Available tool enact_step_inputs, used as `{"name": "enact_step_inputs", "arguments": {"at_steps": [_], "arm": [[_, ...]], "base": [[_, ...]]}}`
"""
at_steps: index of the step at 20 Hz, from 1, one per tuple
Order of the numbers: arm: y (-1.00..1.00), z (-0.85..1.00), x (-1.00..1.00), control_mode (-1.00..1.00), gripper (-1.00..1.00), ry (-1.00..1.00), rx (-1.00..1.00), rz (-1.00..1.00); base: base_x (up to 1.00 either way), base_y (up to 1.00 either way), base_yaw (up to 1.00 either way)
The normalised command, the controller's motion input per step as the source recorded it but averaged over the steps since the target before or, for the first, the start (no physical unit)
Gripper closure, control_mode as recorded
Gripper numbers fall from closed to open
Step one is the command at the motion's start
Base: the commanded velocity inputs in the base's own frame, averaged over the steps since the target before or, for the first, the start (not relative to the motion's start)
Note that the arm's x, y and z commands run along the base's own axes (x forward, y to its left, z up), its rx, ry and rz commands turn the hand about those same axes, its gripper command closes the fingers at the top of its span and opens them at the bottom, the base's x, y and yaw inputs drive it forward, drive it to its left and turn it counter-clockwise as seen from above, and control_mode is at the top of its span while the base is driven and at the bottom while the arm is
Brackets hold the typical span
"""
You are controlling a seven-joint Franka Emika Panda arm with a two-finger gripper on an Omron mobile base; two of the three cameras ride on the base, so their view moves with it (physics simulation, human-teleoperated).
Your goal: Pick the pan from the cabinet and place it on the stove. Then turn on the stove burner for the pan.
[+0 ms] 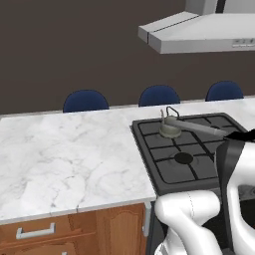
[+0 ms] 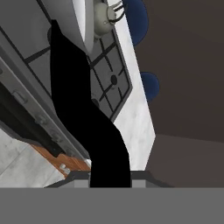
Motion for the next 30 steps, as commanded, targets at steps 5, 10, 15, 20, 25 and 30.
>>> {"name": "enact_step_inputs", "arguments": {"at_steps": [5,10,15,20,25,30], "arm": [[0.0,0.0,0.0,1.0,1.0,0.0,0.0,0.0],[-0.34,-0.13,0.0,-1.0,1.0,0.0,0.07,-0.02],[-0.44,-0.15,0.0,-1.0,1.0,0.0,0.06,-0.07],[-0.41,-0.09,0.0,-1.0,1.0,0.0,0.02,-0.07],[-0.5,-0.02,0.0,-1.0,1.0,0.0,0.0,-0.06],[-0.63,-0.17,0.08,-1.0,1.0,-0.02,0.01,-0.01]], "base": [[0.08,-0.1,0.0],[0.0,-0.06,0.0],[0.0,0.0,0.0],[0.0,0.0,0.0],[0.0,0.0,0.0],[0.0,0.0,0.0]]}}
